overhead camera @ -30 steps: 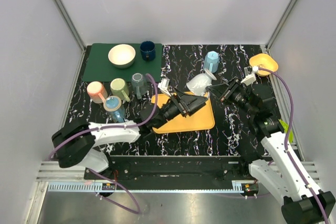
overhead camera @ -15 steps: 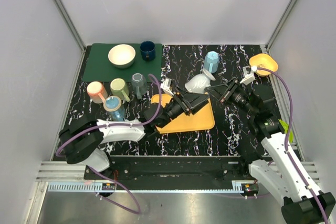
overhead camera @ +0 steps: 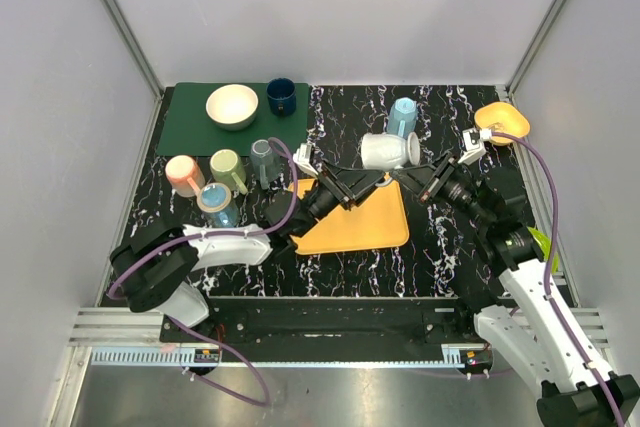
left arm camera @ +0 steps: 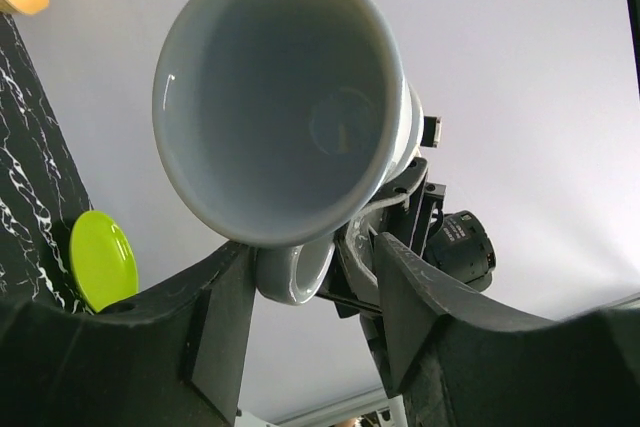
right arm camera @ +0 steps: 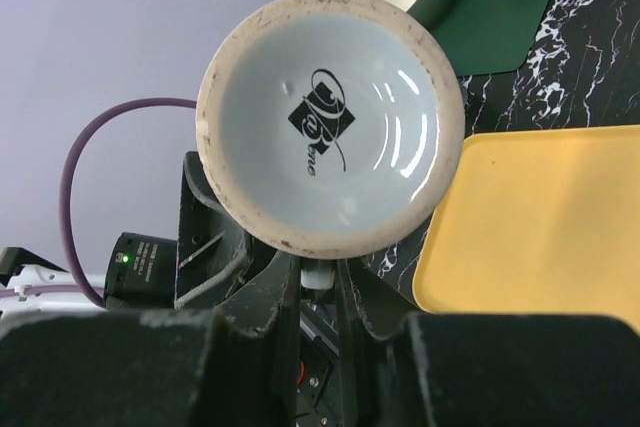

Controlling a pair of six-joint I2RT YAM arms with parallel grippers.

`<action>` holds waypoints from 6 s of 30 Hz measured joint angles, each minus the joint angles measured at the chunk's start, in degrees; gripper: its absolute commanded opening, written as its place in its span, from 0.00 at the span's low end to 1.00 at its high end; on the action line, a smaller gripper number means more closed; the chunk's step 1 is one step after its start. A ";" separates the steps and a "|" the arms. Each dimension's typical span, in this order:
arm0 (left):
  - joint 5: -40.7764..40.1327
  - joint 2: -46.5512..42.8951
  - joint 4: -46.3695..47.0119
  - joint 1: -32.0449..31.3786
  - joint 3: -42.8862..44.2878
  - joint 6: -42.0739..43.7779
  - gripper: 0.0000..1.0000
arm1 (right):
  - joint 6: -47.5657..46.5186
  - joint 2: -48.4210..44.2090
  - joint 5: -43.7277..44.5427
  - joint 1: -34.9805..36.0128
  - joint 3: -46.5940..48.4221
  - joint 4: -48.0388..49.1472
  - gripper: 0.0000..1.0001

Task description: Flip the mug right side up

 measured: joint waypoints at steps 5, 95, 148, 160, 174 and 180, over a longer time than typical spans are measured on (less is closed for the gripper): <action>0.90 0.00 0.70 1.07 -0.17 0.02 0.53 | 0.13 -0.31 -0.57 0.35 -0.85 0.76 0.00; -15.93 14.53 -54.77 -0.22 22.69 60.33 0.00 | -19.26 -10.19 14.36 1.25 6.38 -31.65 0.53; -26.53 -42.10 -75.71 -2.91 3.02 53.79 0.99 | -31.98 65.99 43.23 1.95 56.00 -30.42 0.69; -26.93 -45.48 -79.03 -2.91 -0.04 51.60 0.99 | -33.79 82.68 41.53 -4.07 69.09 -32.33 0.66; -26.40 -43.47 -79.69 -2.91 -0.07 51.39 0.99 | -33.31 85.94 39.80 -3.52 67.82 -29.00 0.52; -26.34 -42.99 -79.69 -2.91 -0.09 51.23 0.99 | -33.03 89.61 39.71 -3.41 69.20 -28.68 0.45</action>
